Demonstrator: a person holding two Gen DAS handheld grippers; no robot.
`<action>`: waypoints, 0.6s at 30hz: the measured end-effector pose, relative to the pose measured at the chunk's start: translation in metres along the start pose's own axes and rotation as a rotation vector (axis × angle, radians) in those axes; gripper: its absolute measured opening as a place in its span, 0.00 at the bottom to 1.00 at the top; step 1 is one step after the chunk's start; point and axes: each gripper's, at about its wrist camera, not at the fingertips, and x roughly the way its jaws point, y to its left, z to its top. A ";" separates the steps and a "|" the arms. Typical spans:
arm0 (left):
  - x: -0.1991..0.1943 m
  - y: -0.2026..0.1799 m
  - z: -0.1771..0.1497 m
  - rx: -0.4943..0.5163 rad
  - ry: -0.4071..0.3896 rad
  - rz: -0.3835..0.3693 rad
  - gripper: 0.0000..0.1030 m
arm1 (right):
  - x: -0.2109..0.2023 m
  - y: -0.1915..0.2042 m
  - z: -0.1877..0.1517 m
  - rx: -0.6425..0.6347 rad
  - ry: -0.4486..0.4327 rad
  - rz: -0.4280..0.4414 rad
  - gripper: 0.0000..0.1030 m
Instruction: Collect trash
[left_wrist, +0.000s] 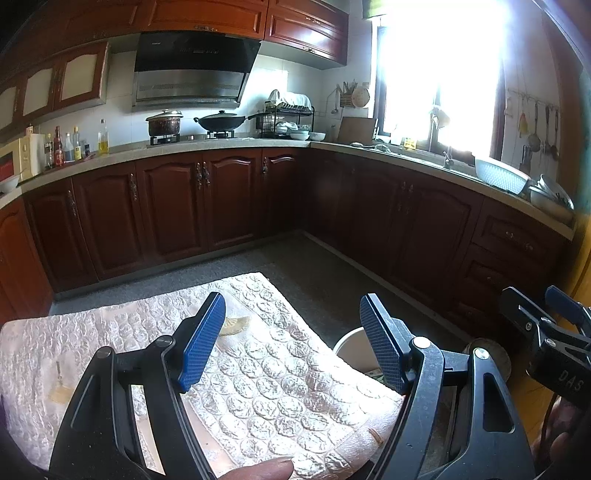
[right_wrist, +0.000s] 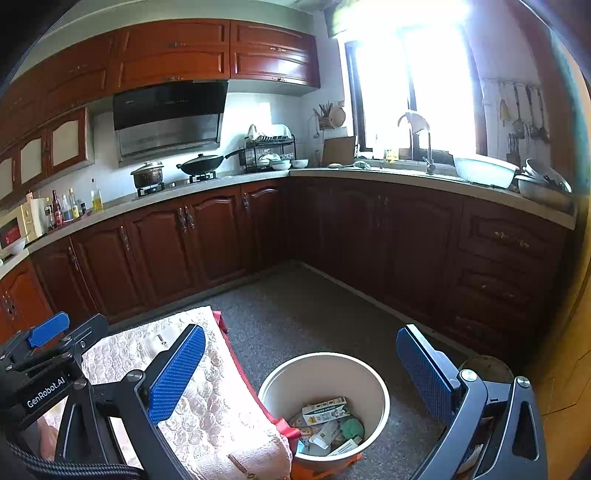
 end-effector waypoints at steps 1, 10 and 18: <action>0.000 0.000 0.000 0.000 -0.001 0.001 0.72 | 0.000 0.000 0.000 0.000 -0.001 -0.001 1.00; -0.001 -0.001 0.001 0.001 -0.007 0.006 0.72 | 0.001 0.000 0.001 -0.002 0.000 0.004 1.00; -0.003 -0.003 0.004 0.006 -0.020 0.012 0.72 | 0.002 0.002 0.004 -0.009 0.002 0.008 1.00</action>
